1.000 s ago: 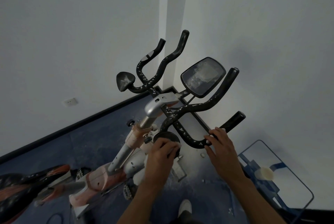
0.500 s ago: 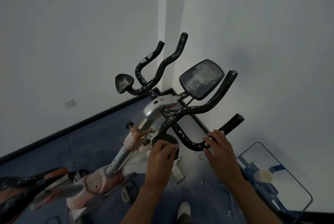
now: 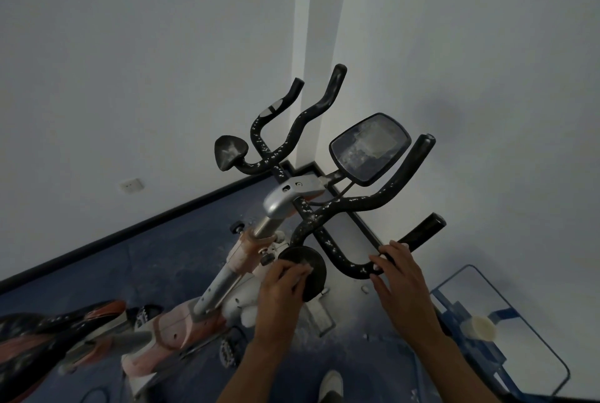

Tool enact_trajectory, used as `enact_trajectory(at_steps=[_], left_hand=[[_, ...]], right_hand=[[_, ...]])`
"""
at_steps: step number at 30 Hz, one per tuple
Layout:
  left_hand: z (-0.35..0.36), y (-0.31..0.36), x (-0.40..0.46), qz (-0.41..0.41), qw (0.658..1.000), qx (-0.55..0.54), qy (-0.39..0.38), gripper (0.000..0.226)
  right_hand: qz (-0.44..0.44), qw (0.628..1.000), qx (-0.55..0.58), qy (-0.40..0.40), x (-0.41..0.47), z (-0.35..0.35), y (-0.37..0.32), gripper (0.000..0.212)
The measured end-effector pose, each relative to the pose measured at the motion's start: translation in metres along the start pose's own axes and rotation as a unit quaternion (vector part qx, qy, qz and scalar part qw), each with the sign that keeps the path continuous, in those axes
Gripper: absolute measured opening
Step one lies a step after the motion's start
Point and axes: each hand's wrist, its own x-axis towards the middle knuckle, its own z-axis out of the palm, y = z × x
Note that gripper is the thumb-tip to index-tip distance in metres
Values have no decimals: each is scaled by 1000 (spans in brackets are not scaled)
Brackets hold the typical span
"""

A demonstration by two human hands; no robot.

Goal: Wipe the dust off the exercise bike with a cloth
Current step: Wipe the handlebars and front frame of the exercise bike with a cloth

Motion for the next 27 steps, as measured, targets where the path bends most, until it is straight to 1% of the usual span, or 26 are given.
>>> enact_trajectory(at_steps=[2,4,8,9,11,14,15,17,20,21,23,25,27], left_hand=[[-7,-10,-6,-23,1000,5,18,23],[-6,-8,-4,-18,1000,2,25,23],[4,18,8,46,999,-6,-22,17],[5,18,8,51,998,-6,-31,17],[-2,6,4,30,999,1,-26,20],[-19,-18,-3,-41,999,-2,15,21],[-20,-20,-4,-52,998,-2,22,20],[-15,-10,1,-29,999,-3,30,20],[1,13,8,24,999,-15,-22,16],[4,13,9,37,999,-6,-28,16],[1,1,10,29,999,16,-15,21],[-9,-14,11,-17,1000,12,20,25],[-15,-14,9,-16,999,24,38,25]], right_hand=[[5,1000,1,0,-1,1,0,40],[8,1000,-1,0,-2,1,0,41],[-2,1000,-8,0,-1,0,0,40],[-4,1000,-9,1,-1,0,0,40],[-1,1000,-7,3,-1,-1,-1,41],[7,1000,-3,-1,-2,-1,-2,42],[8,1000,-1,-3,-2,-2,-2,41],[5,1000,0,-1,-1,-3,-3,41],[3,1000,-2,-1,-1,-4,-5,42],[1,1000,-1,1,-1,-4,-5,43],[1,1000,-1,5,-1,-4,-5,43],[7,1000,-1,6,-1,-3,-5,43],[7,1000,-1,7,-2,-2,-5,44]])
